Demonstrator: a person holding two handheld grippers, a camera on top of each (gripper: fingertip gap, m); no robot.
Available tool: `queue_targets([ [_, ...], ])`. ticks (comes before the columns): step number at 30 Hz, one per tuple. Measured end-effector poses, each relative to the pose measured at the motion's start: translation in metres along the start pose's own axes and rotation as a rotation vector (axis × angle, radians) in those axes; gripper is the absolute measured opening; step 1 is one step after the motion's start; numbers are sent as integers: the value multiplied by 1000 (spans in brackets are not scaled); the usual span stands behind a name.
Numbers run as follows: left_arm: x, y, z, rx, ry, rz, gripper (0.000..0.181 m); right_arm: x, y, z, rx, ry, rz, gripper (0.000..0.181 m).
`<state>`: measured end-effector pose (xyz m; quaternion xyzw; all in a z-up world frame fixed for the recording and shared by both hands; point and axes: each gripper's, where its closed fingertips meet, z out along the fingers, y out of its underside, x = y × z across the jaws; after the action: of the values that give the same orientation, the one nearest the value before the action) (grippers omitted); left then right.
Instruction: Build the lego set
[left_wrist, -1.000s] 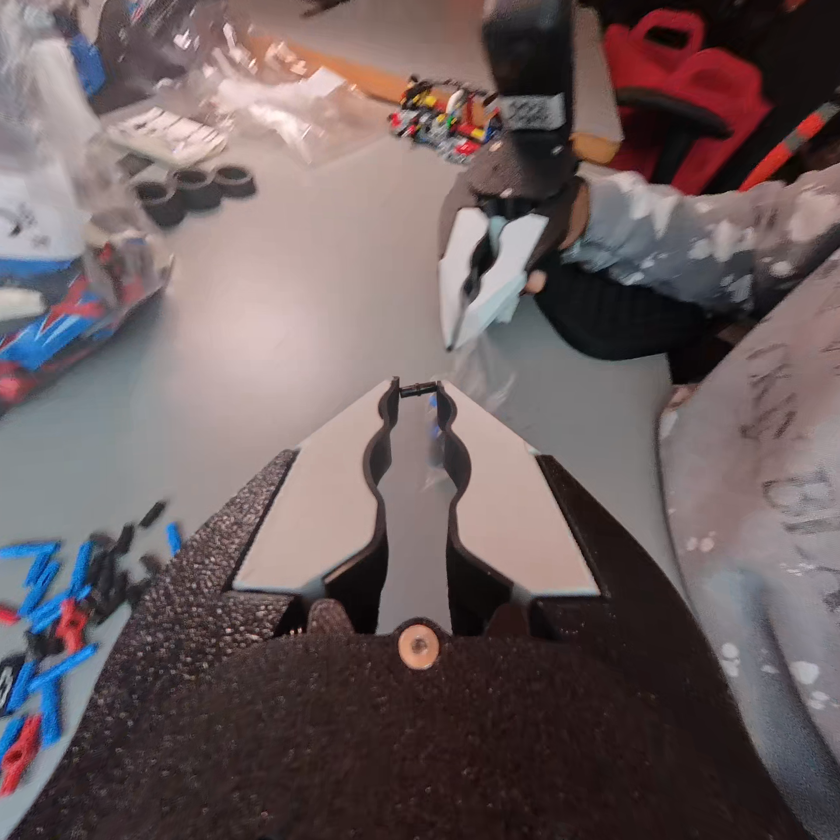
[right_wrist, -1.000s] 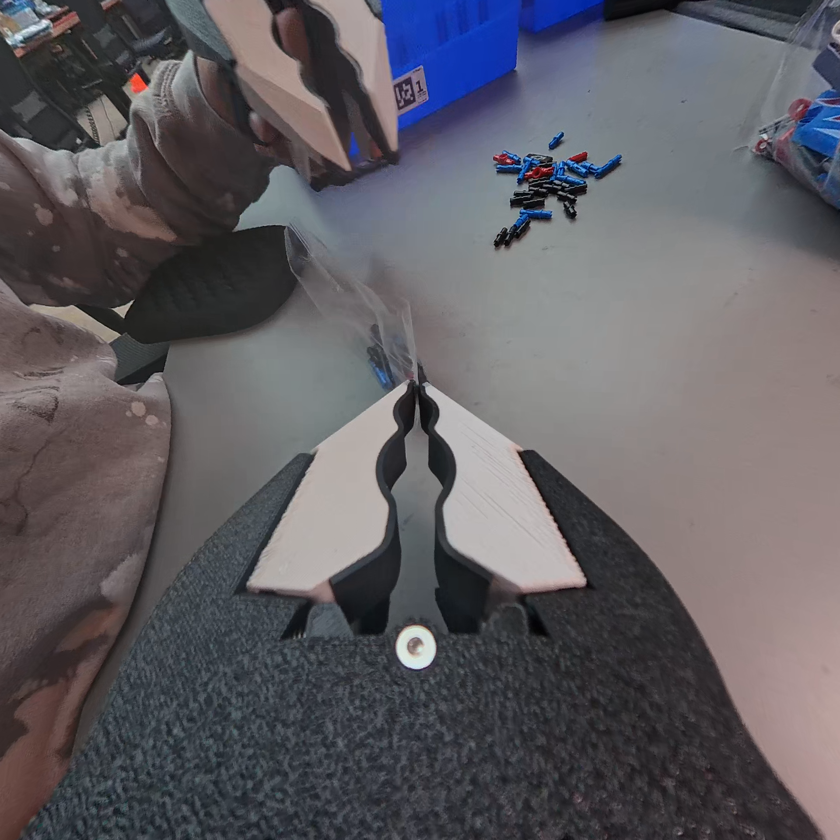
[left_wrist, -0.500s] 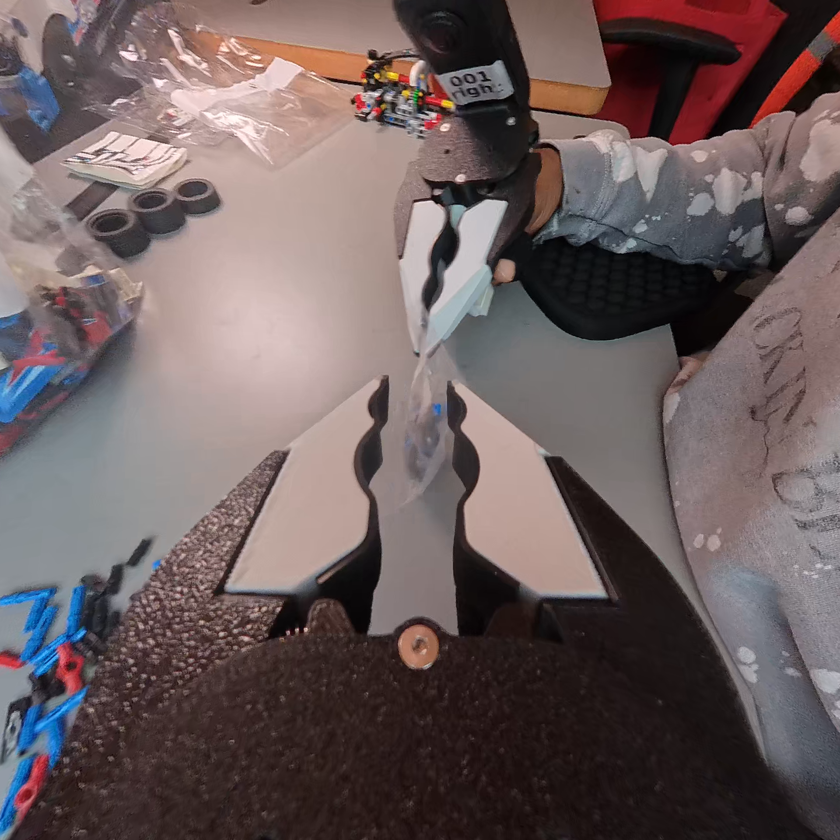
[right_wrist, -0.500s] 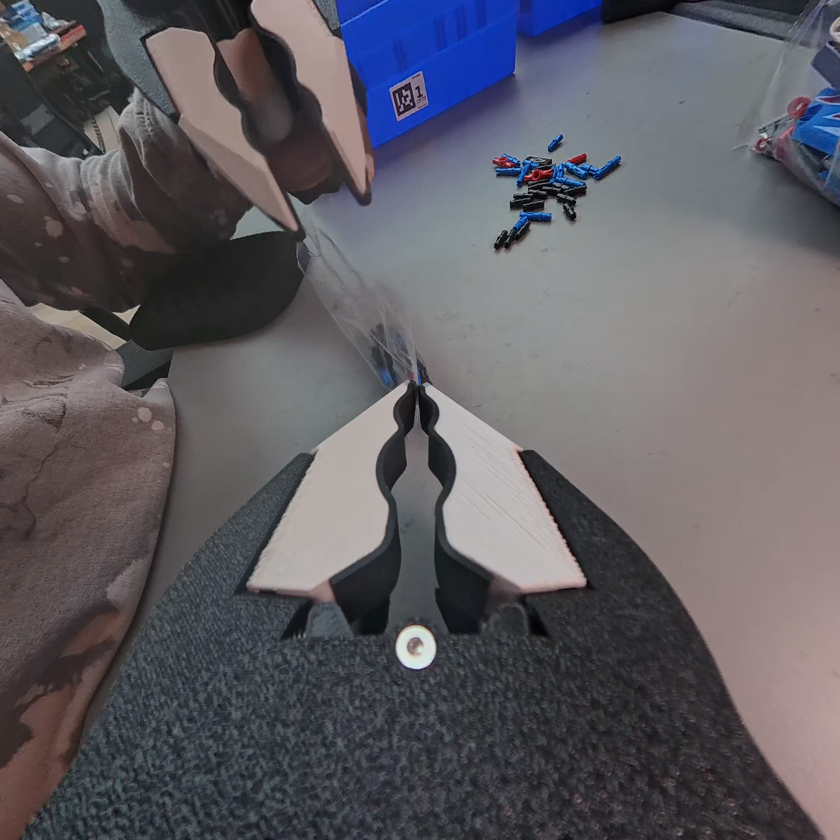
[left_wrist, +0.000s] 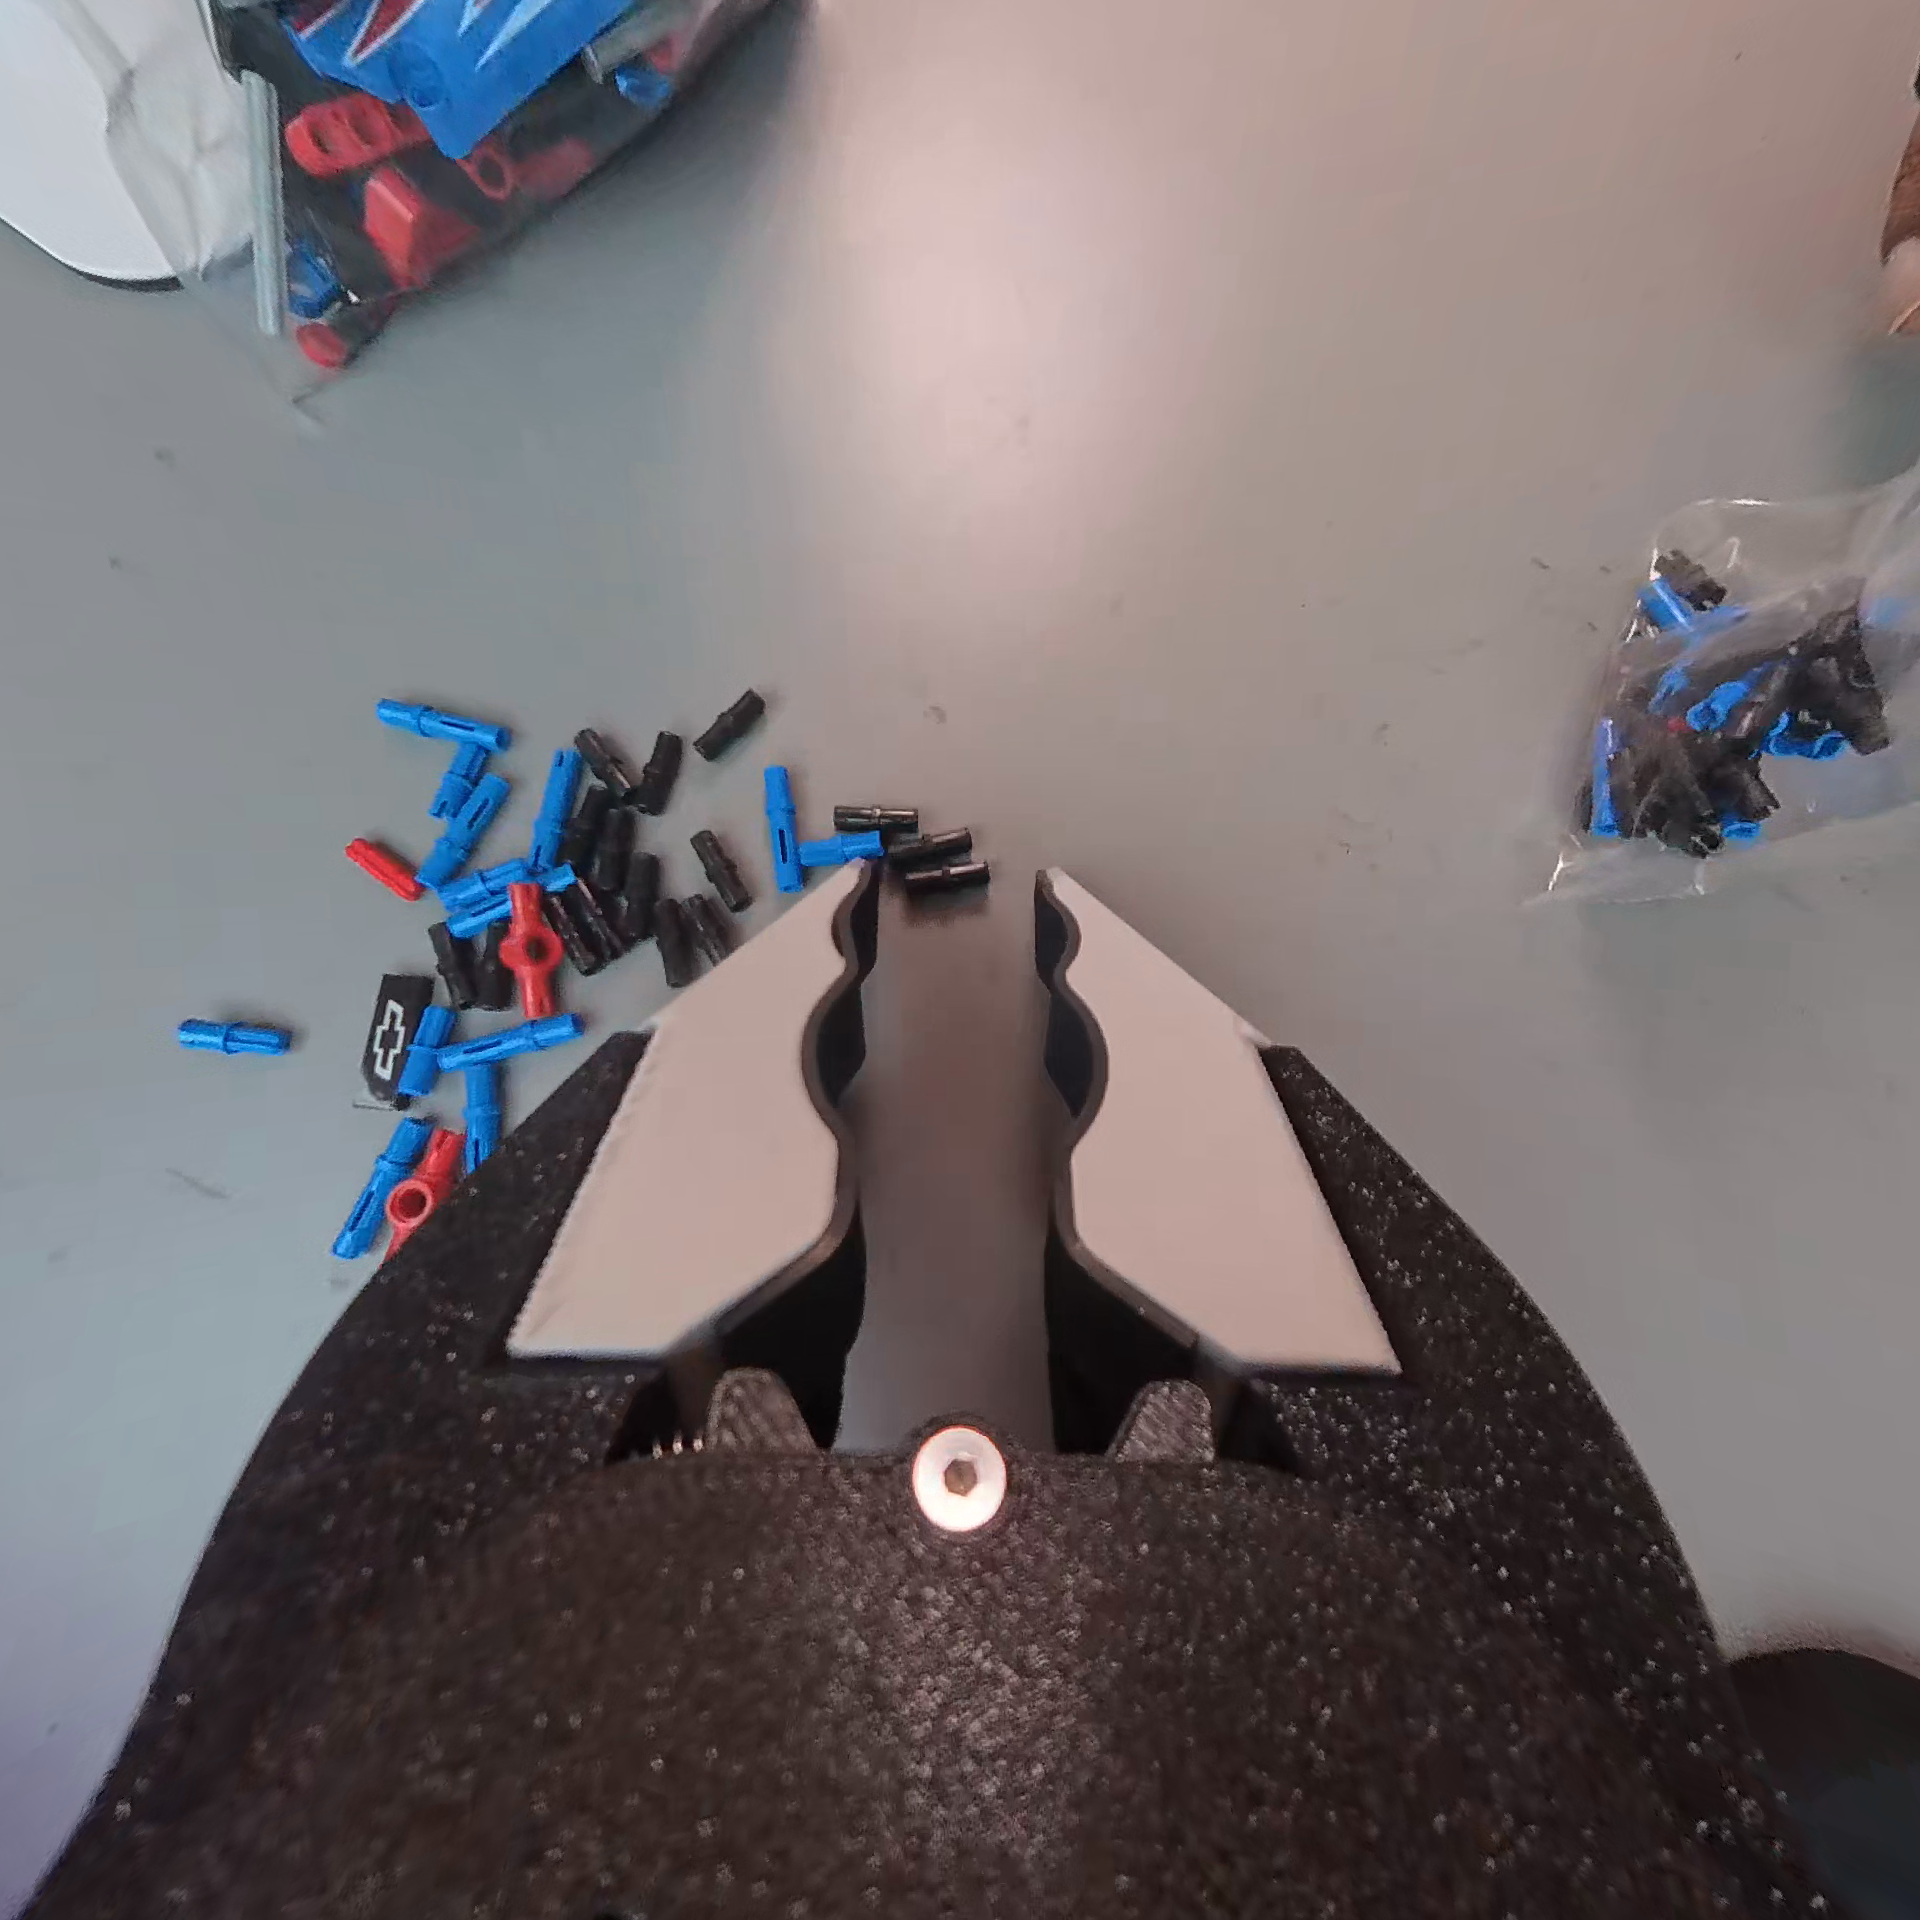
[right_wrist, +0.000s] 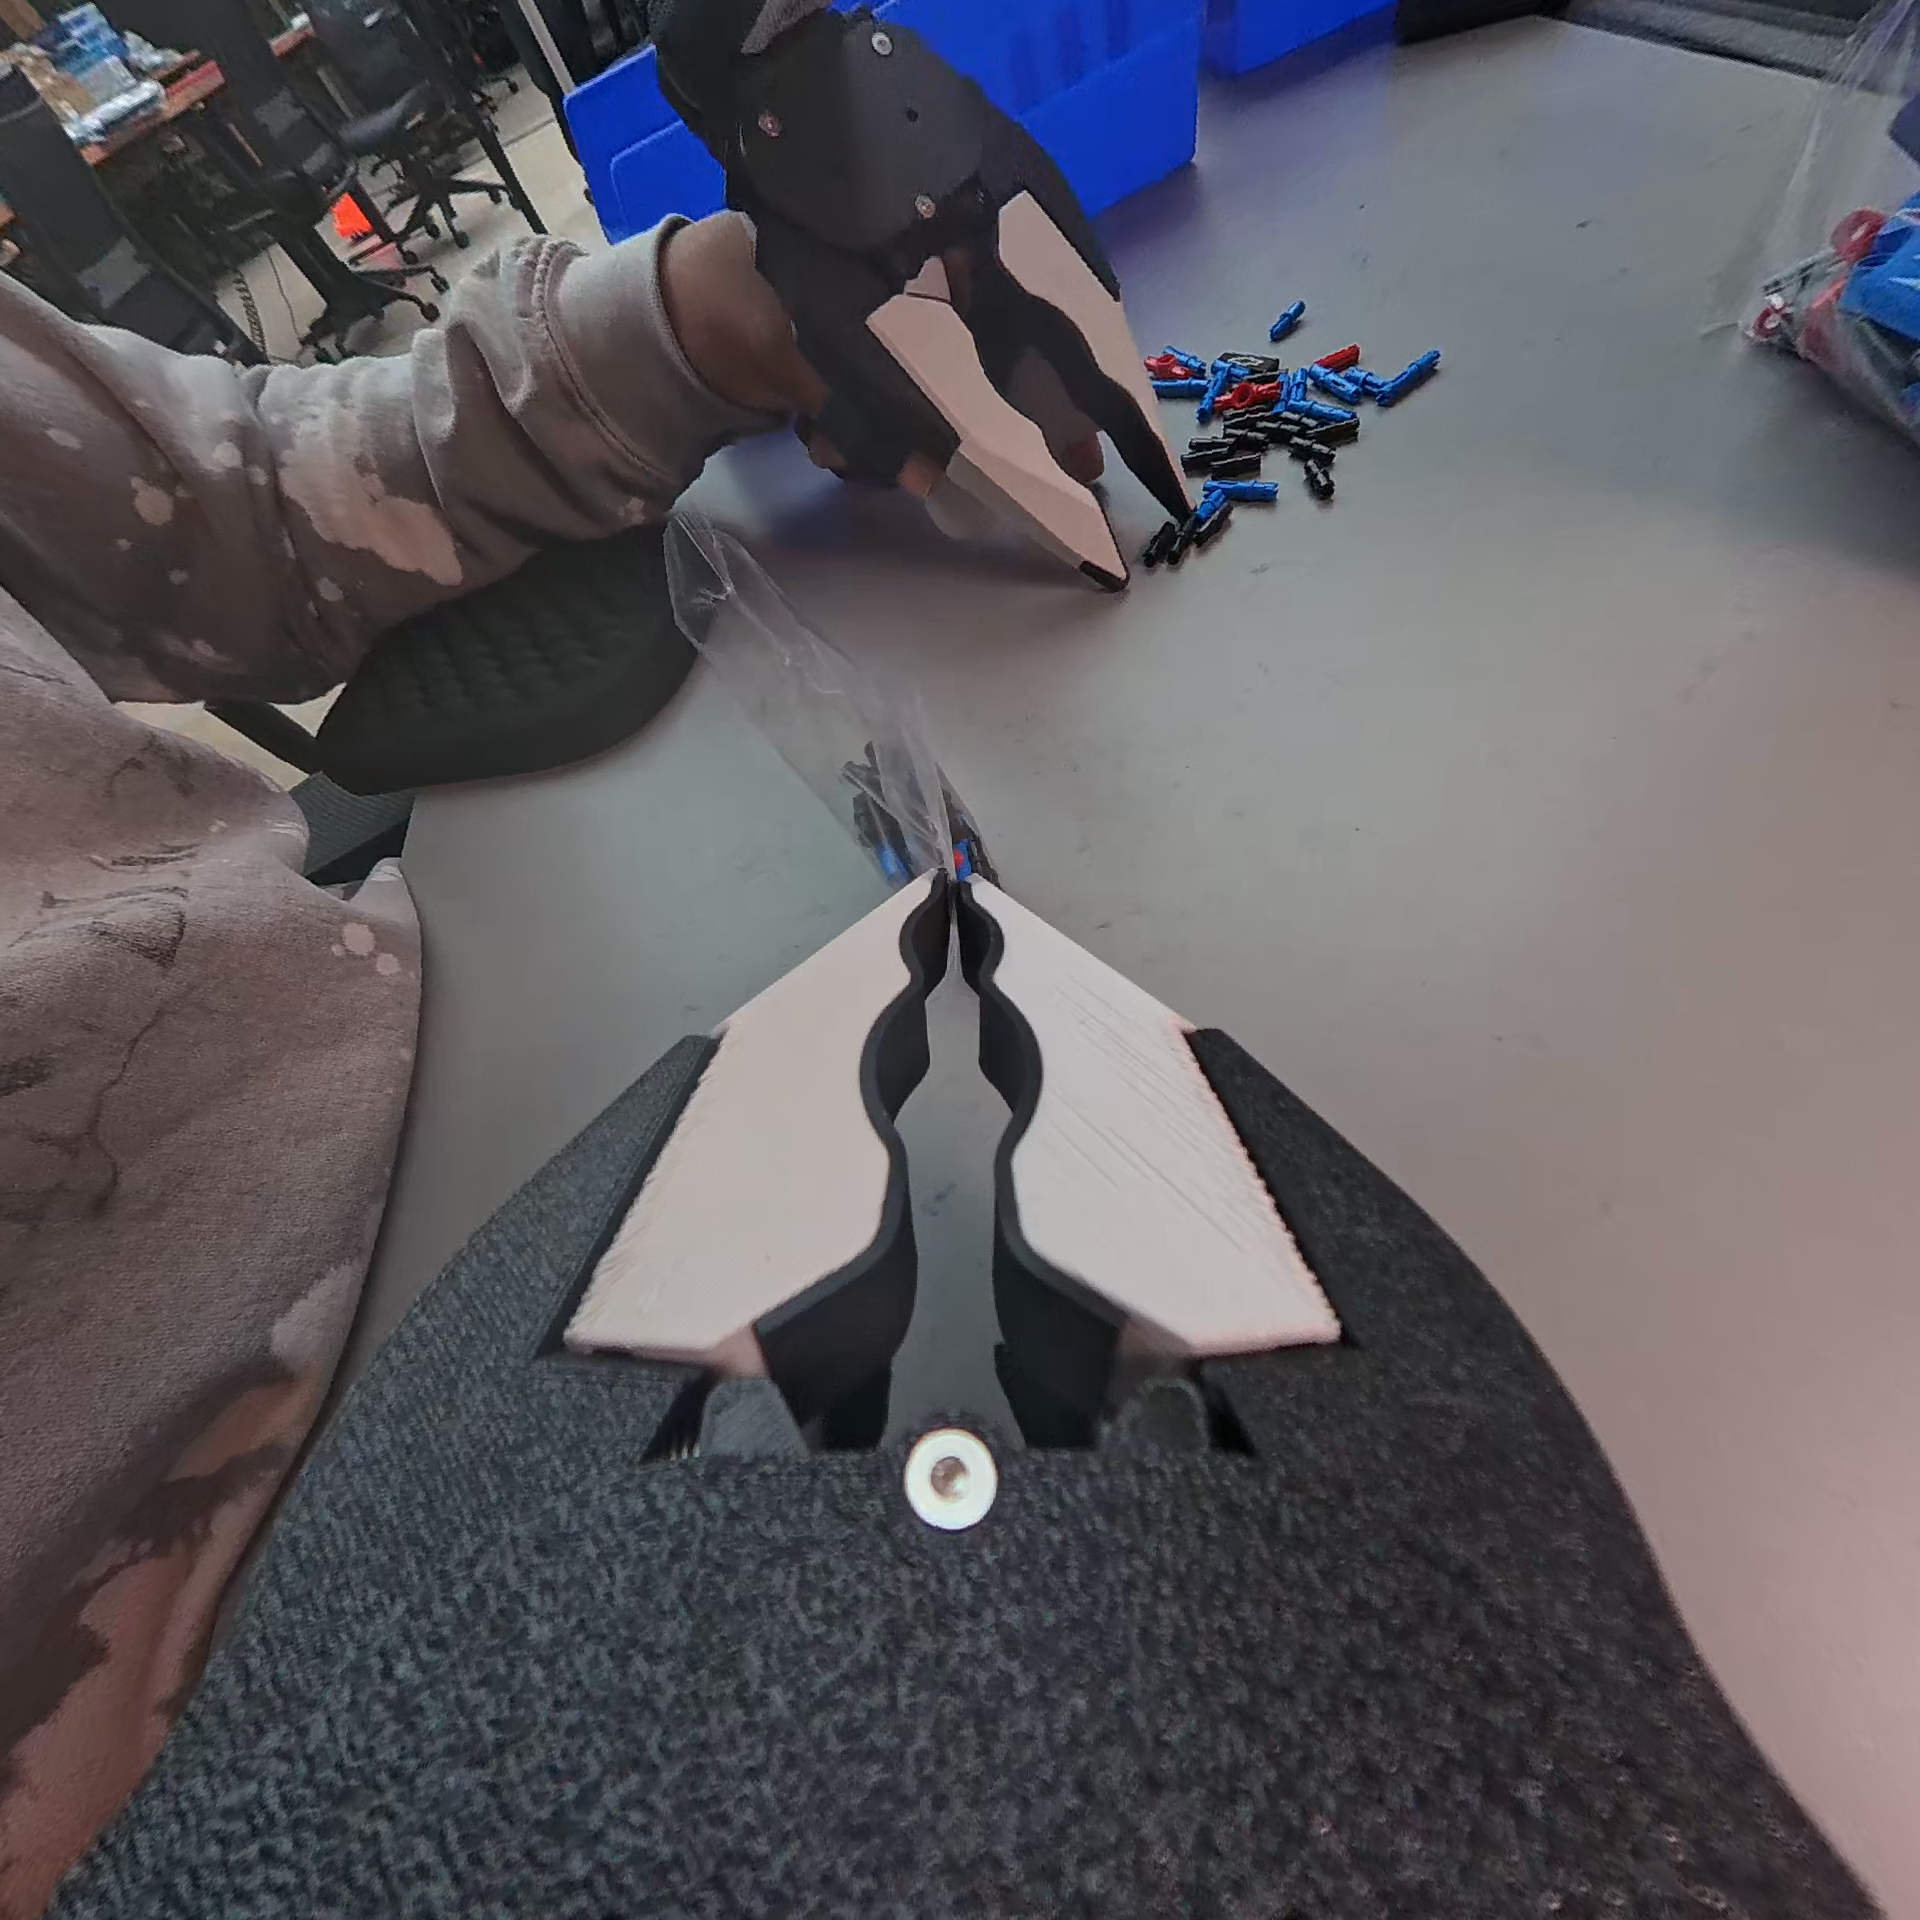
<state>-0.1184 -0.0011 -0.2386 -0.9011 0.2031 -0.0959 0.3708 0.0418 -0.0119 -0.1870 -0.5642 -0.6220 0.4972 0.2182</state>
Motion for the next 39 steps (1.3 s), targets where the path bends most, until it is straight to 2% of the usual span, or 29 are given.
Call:
queue_targets([
  [1, -1, -1, 0, 3, -10, 0, 26, 0, 0, 0, 0, 0, -1, 1],
  [10, -2, 0, -1, 0, -21, -9, 16, -1, 1, 0, -4, 0, -7, 1],
  [12, 5, -10, -7, 47, 12, -2, 16, -1, 1, 0, -6, 3, -10, 1],
  [14, 32, -38, -25, 168, 126, 12, 16, 0, 1, 0, -7, 5, -10, 1],
  [16, 77, -70, -50, 288, 290, 63, 16, 0, 1, 0, -6, 7, -7, 1],
  [18, 118, -90, -68, 349, 393, 146, 16, 1, 1, 1, -5, 8, -4, 1],
  [20, 143, -94, -69, 341, 415, 227, 16, 0, 0, 1, -6, 9, -4, 1],
  [23, 155, -87, -57, 285, 402, 283, 16, 0, 1, 1, -7, 11, -5, 1],
  [26, 154, -81, -49, 254, 391, 286, 17, 0, 0, 1, -6, 12, -5, 1],
  [32, 135, -83, -57, 286, 357, 244, 22, 0, 0, 1, -4, 9, 0, 1],
  [35, 88, -81, -64, 323, 275, 141, 21, 0, 0, 0, -2, 6, 1, 1],
  [37, 40, -60, -53, 252, 162, 29, 23, 0, 0, 1, -4, 2, 2, 1],
  [39, 9, -33, -37, 173, 83, -11, 26, -1, 1, 1, -7, -2, 2, 1],
])
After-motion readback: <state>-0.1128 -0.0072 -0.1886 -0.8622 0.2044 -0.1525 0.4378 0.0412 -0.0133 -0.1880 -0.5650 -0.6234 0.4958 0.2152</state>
